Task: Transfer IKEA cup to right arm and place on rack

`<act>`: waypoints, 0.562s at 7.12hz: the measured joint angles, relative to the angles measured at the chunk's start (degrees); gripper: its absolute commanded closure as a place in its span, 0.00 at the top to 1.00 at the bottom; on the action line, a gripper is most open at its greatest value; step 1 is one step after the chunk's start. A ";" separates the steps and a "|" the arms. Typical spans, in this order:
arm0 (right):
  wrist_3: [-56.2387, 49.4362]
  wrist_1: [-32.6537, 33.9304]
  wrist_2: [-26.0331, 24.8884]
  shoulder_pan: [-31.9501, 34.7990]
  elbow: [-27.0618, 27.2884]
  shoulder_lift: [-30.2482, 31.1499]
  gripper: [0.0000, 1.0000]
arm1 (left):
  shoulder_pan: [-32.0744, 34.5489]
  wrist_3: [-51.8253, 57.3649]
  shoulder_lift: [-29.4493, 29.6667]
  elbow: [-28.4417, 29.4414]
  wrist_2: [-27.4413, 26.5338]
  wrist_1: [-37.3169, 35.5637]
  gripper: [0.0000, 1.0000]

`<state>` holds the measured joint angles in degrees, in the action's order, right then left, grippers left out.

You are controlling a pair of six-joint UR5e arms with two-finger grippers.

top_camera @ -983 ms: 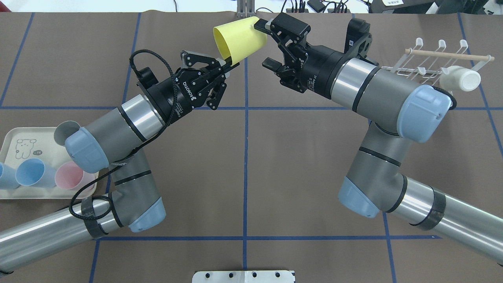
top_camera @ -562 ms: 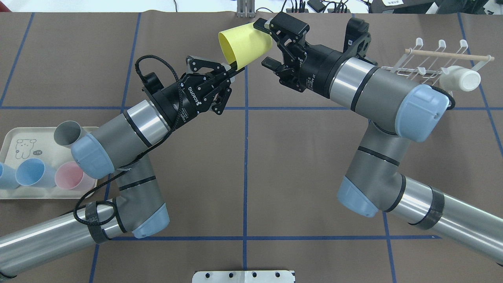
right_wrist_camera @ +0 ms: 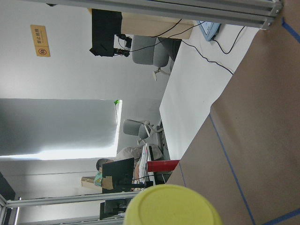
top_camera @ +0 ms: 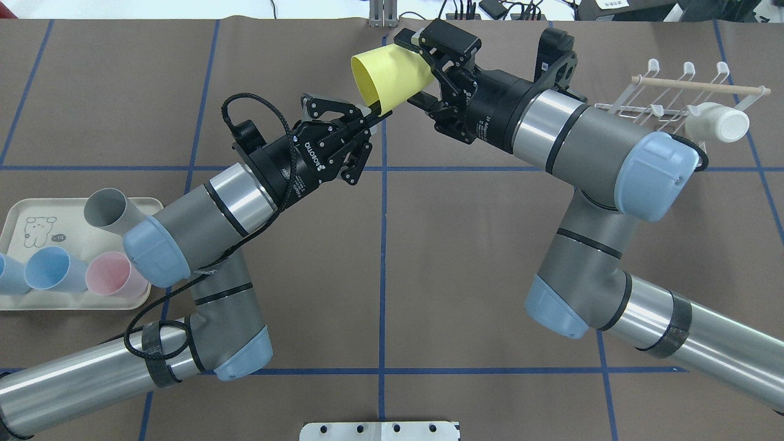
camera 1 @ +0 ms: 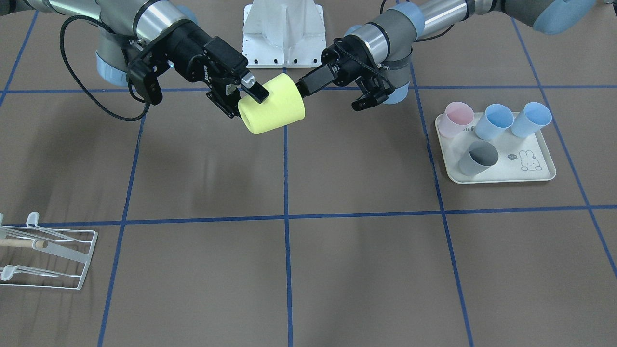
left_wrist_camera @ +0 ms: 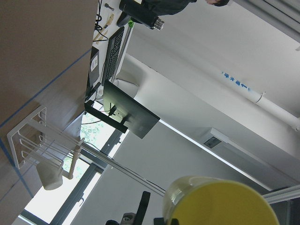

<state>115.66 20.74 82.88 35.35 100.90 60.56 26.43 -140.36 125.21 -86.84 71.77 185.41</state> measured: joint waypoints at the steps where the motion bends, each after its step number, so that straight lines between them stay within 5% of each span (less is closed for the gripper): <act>1: 0.00 -0.01 0.00 -0.01 0.00 0.01 0.99 | -0.43 0.02 0.05 0.03 -0.28 -0.02 0.00; 4: 0.00 -0.08 0.00 0.04 -0.03 0.06 0.98 | -0.91 0.08 0.06 -0.02 -0.65 0.03 0.00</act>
<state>115.66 20.66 82.88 35.38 100.87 60.62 25.52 -140.28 125.26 -86.86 71.12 185.45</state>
